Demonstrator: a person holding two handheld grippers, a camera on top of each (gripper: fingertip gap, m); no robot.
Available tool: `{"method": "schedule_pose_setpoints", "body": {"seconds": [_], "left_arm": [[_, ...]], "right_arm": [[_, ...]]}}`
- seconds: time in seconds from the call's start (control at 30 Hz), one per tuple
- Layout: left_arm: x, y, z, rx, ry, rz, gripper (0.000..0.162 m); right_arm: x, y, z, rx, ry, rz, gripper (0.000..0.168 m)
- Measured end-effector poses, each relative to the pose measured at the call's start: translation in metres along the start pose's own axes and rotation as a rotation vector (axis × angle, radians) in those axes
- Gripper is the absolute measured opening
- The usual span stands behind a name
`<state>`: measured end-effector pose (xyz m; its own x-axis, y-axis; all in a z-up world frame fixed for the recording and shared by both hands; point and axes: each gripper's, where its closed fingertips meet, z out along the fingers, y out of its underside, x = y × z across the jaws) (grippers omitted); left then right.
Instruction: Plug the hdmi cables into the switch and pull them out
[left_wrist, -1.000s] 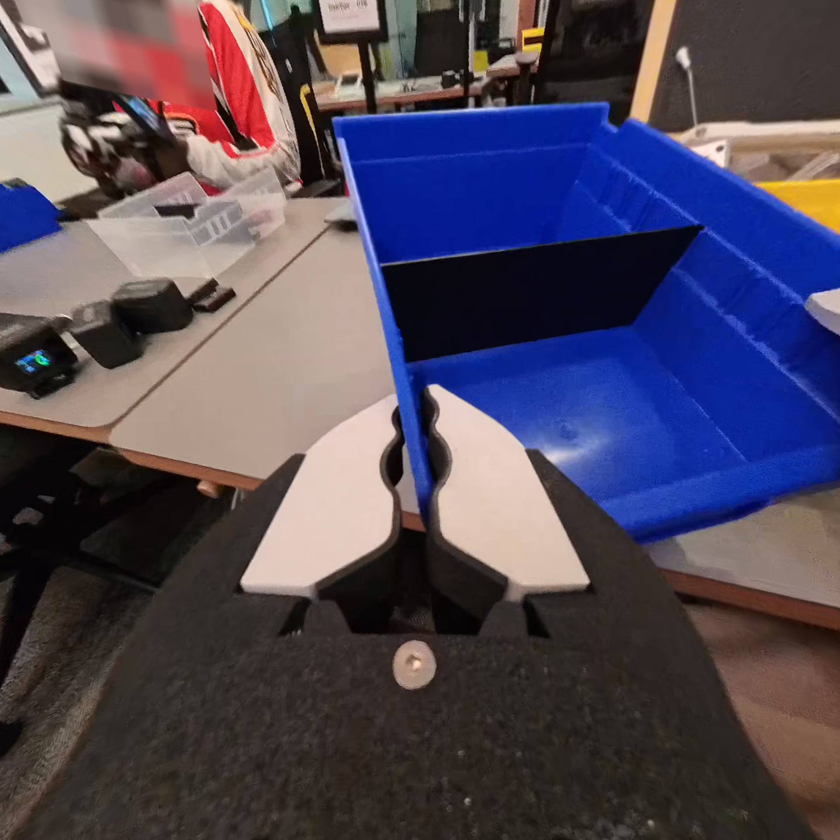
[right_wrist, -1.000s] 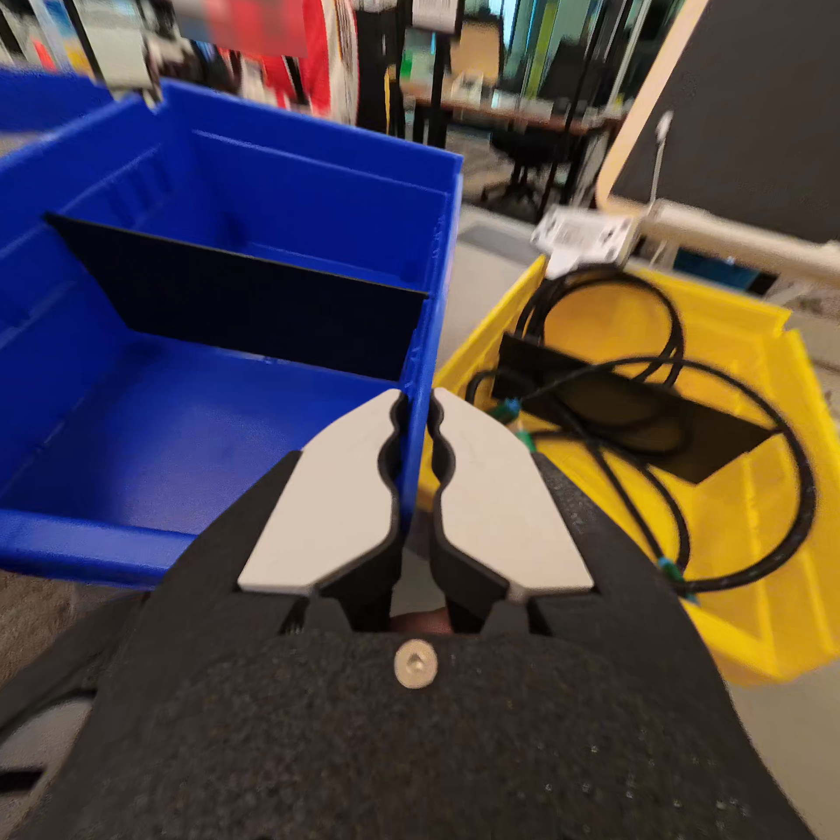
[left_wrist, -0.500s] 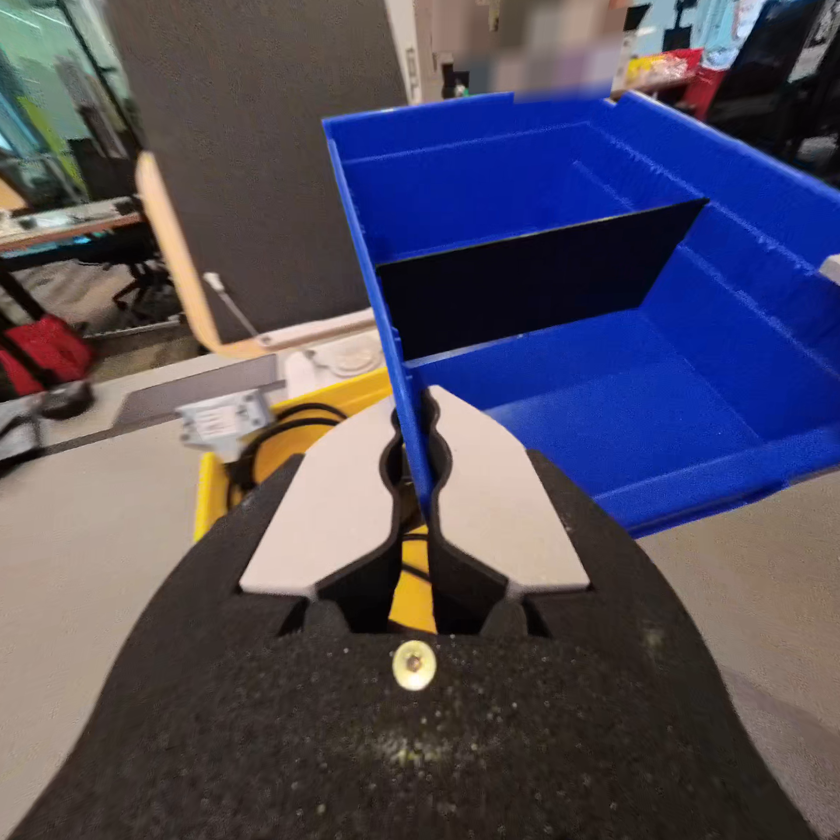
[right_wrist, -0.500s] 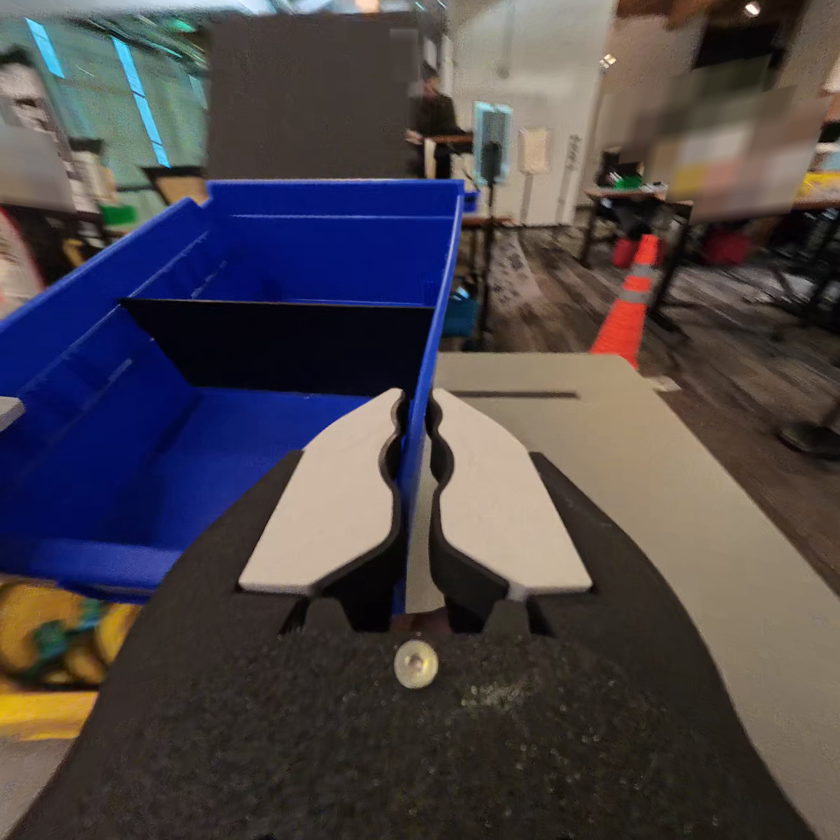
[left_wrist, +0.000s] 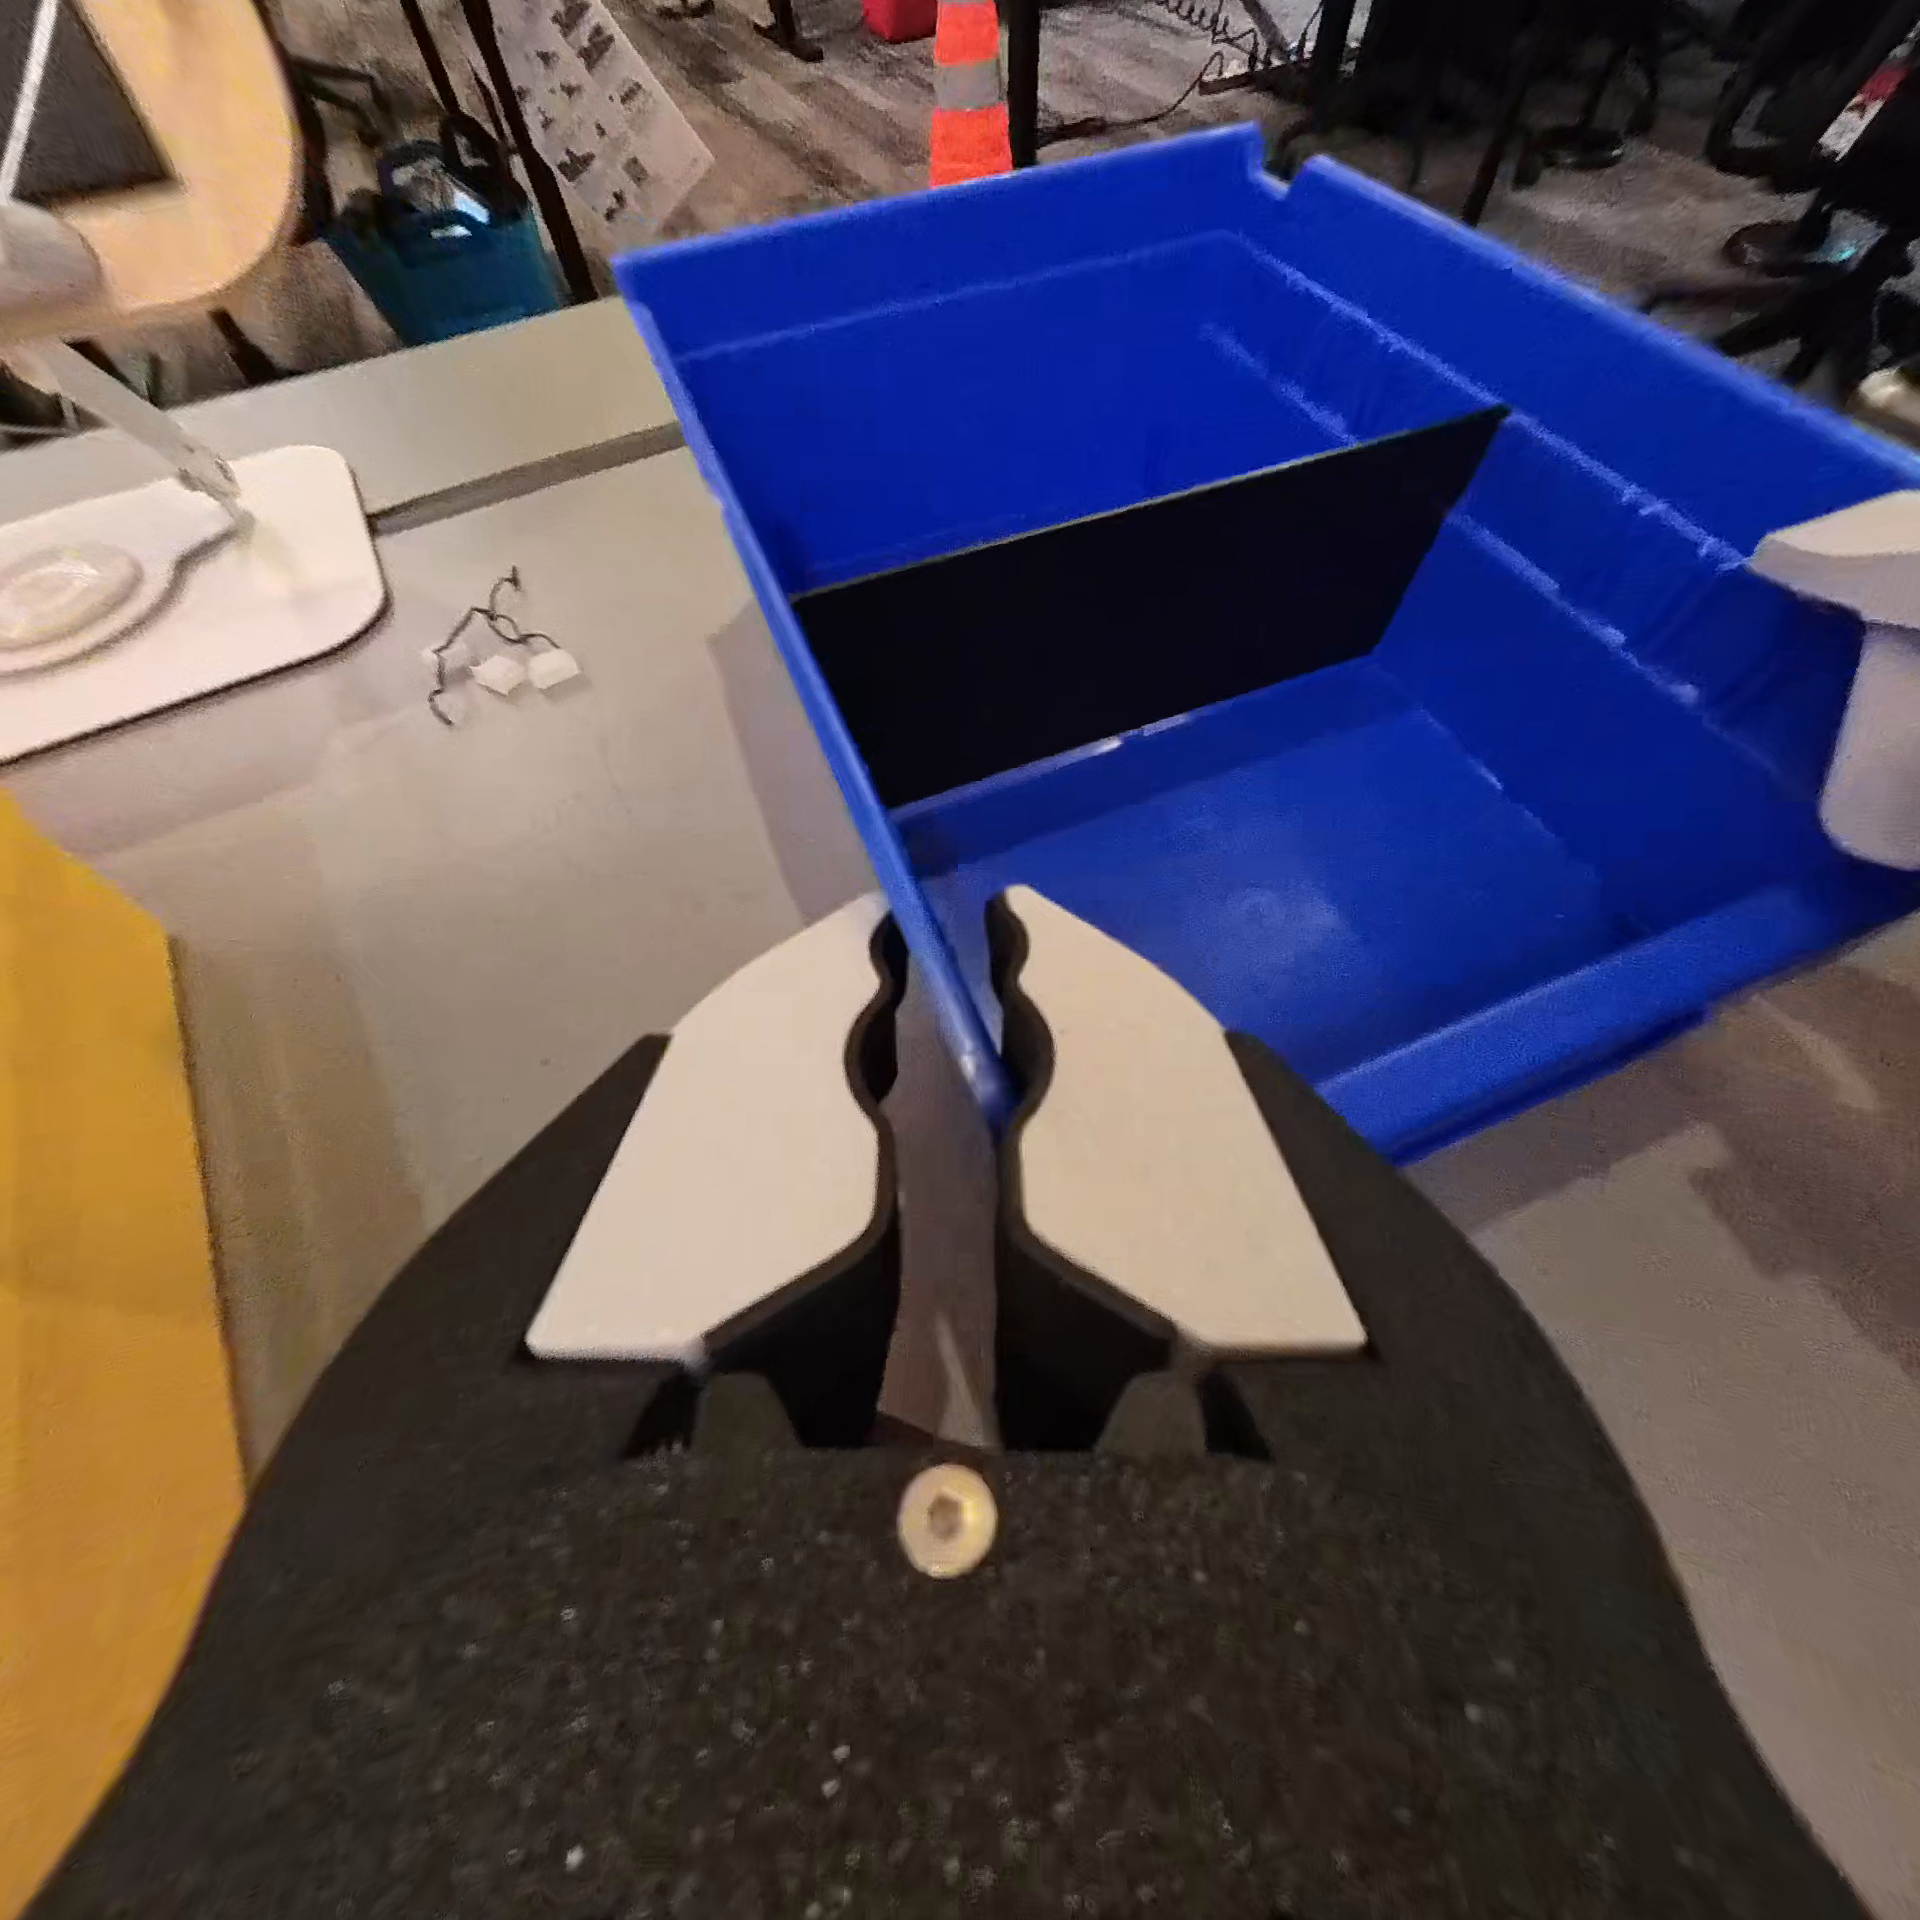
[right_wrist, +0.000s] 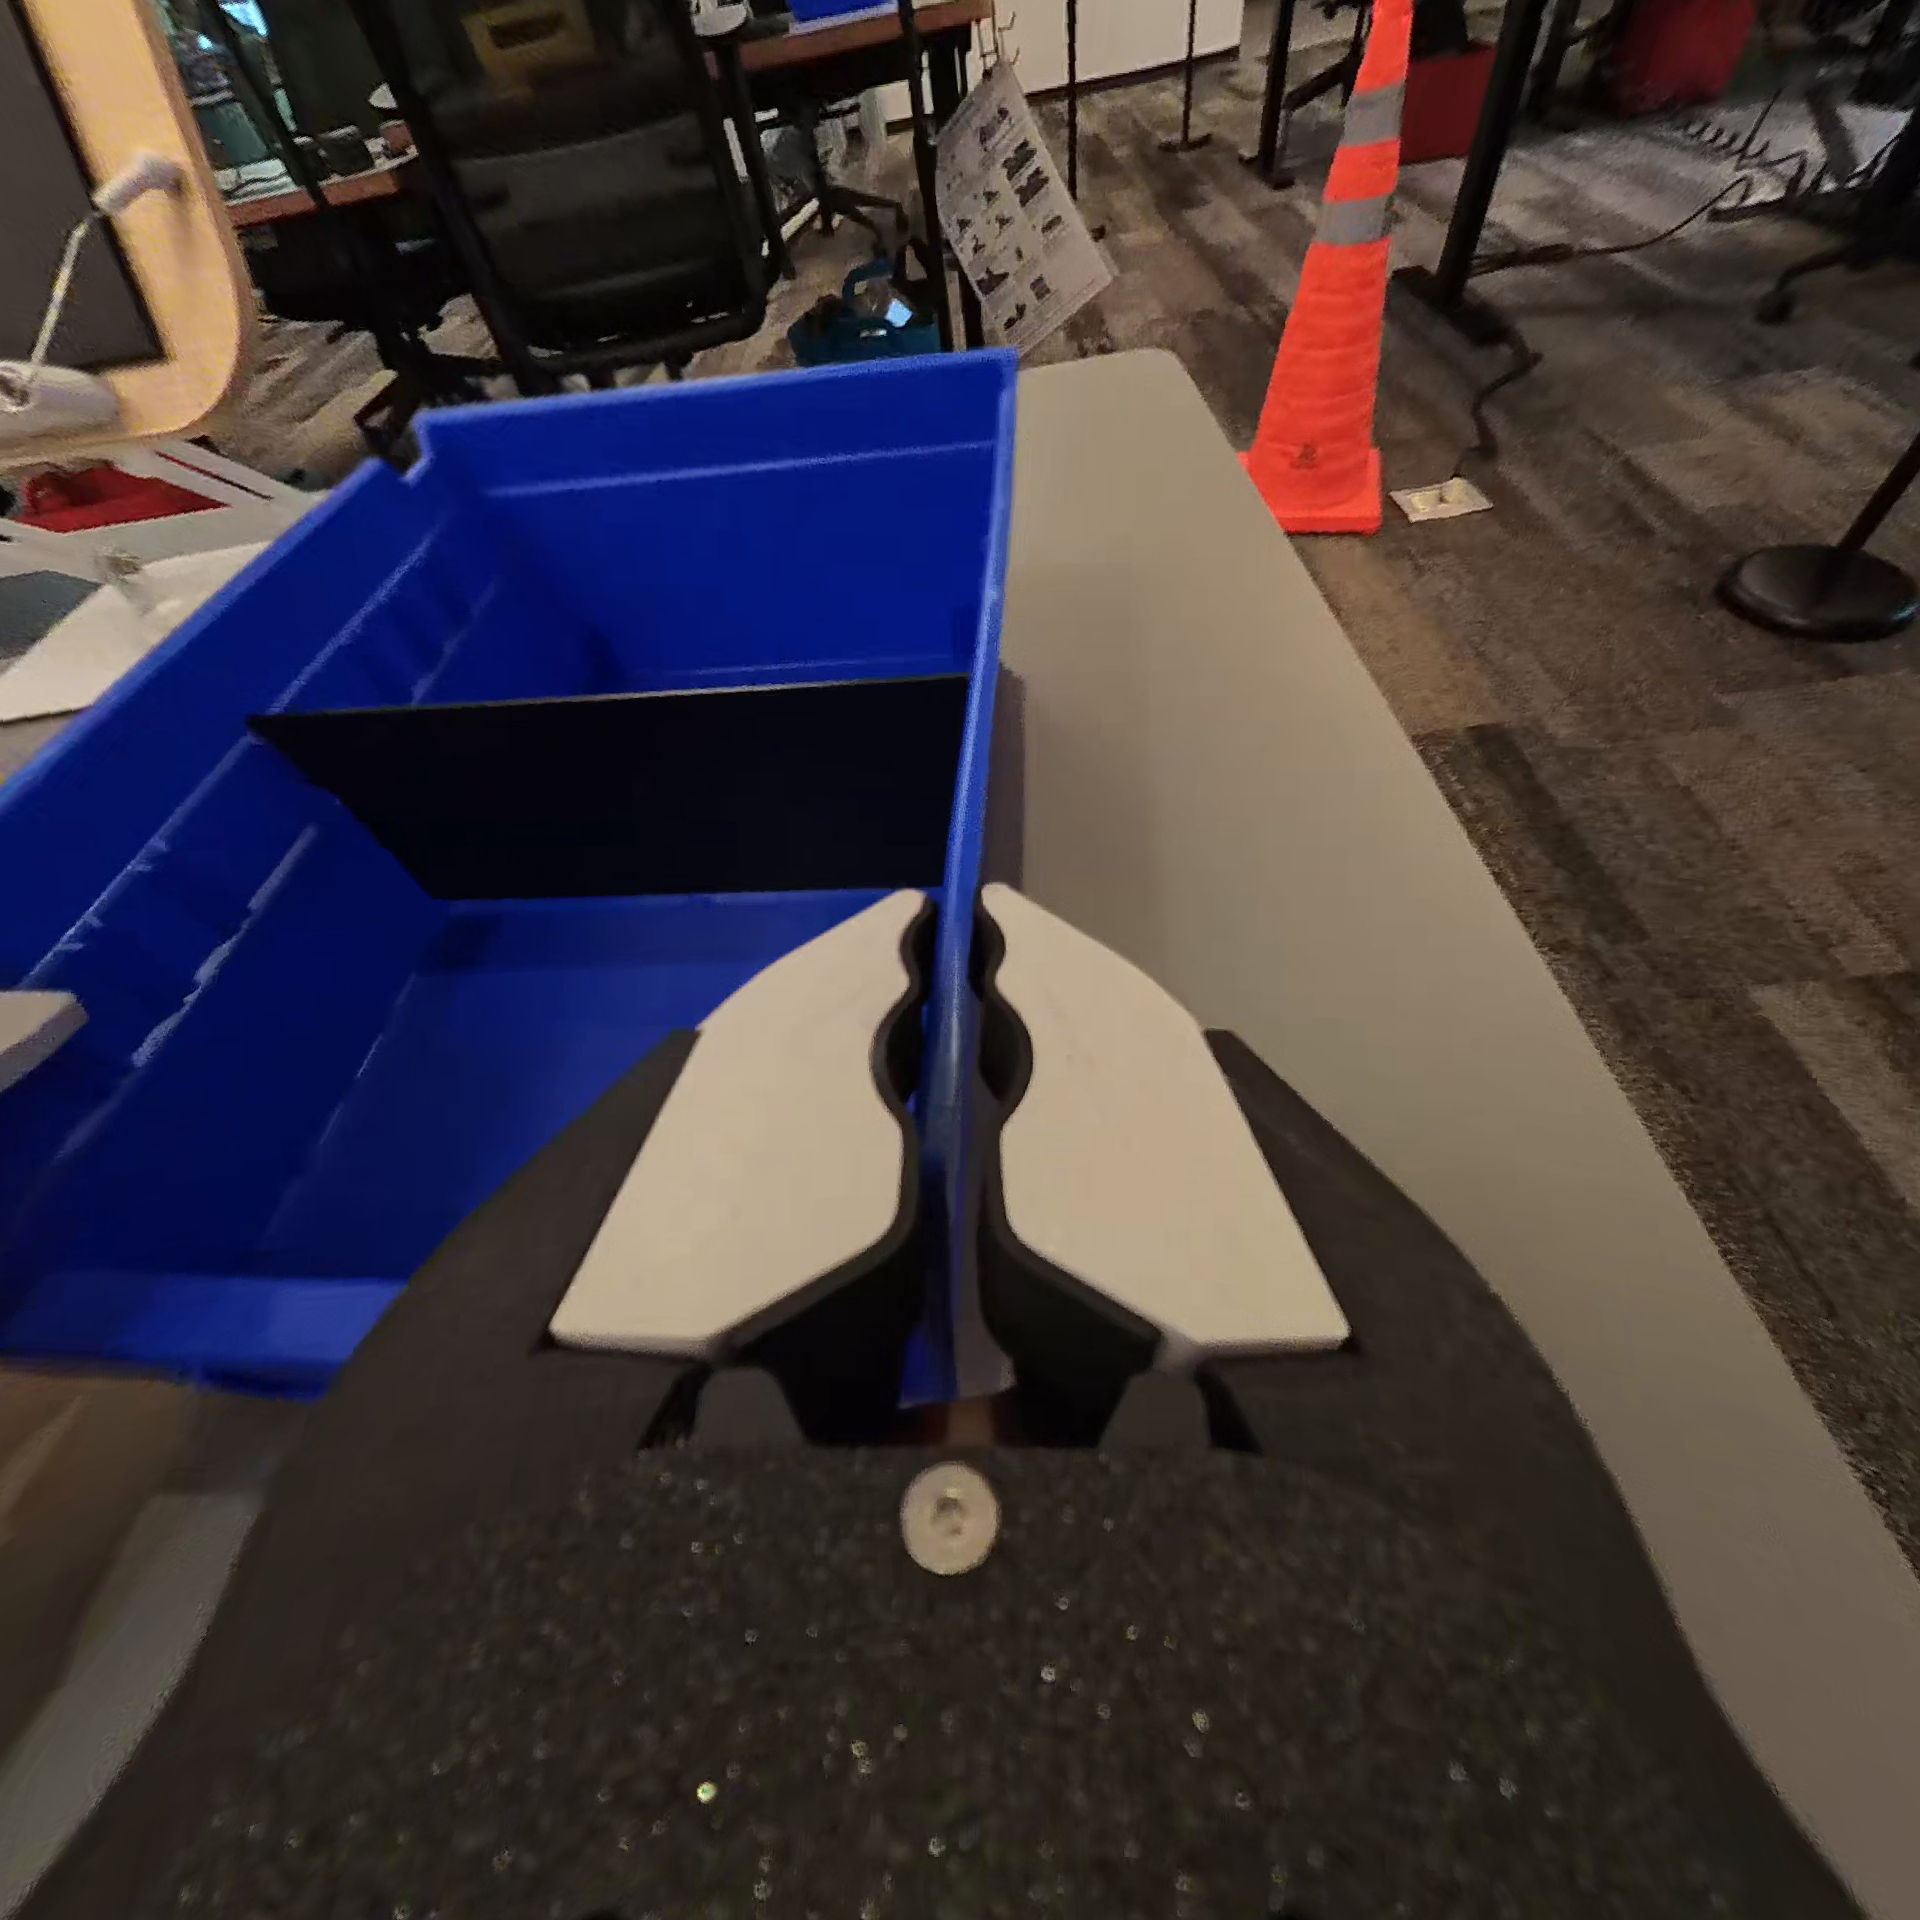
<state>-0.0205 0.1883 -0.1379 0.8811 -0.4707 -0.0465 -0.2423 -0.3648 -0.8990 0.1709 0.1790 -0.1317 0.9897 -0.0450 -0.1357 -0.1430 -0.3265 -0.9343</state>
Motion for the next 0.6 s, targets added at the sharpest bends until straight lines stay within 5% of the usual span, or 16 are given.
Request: {"method": "schedule_pose_setpoints", "body": {"seconds": [0.2, 0.37, 0.47, 0.6], "left_arm": [[0.016, 0.002, -0.009, -0.001, 0.139, -0.017, 0.026], [0.02, 0.001, -0.066, 0.014, 0.339, -0.092, 0.027], [-0.018, -0.003, -0.126, 0.077, 0.356, -0.102, 0.03], [-0.123, 0.002, -0.204, 0.16, 0.126, -0.08, 0.036]], "right_arm": [[0.011, -0.001, 0.006, -0.045, 0.022, 0.041, 0.007], [0.037, 0.002, -0.003, -0.071, 0.128, 0.066, 0.051], [0.049, -0.001, -0.02, -0.058, 0.224, 0.045, 0.048], [0.0, -0.026, -0.058, 0.034, 0.22, -0.179, 0.046]]}}
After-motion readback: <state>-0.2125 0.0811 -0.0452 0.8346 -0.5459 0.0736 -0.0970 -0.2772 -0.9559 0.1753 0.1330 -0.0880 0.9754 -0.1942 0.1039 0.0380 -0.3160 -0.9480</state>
